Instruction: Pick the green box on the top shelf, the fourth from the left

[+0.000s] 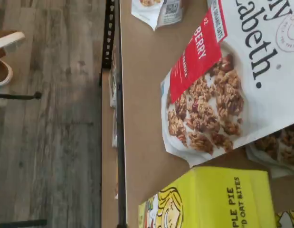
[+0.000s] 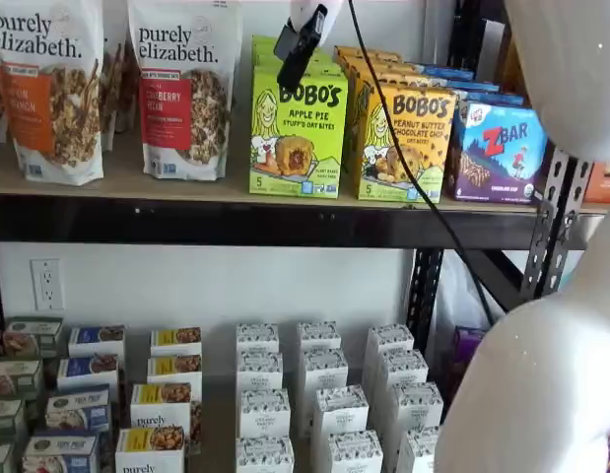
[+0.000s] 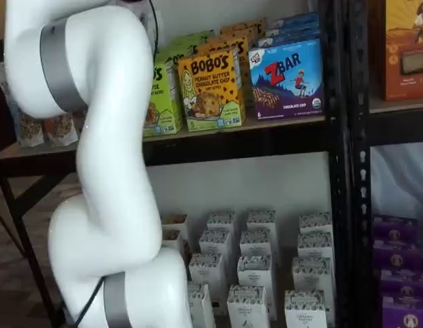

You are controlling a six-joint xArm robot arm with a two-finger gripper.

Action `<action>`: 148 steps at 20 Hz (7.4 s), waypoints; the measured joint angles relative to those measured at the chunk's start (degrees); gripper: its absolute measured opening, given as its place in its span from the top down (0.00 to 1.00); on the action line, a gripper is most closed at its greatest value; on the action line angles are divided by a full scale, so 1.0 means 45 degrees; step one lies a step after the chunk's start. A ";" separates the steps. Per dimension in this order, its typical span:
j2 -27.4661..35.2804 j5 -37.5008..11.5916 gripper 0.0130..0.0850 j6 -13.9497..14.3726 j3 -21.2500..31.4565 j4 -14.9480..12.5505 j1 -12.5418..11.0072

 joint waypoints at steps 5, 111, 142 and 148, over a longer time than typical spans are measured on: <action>0.0372 0.0574 0.00 0.0074 -0.0381 -0.0405 0.0119; 0.0714 0.1022 0.94 0.0391 -0.0455 -0.1323 0.0578; -0.2779 0.3352 0.94 0.0315 0.1142 -0.0879 -0.0052; -0.3354 0.3805 0.94 0.0125 0.1630 -0.0857 -0.0274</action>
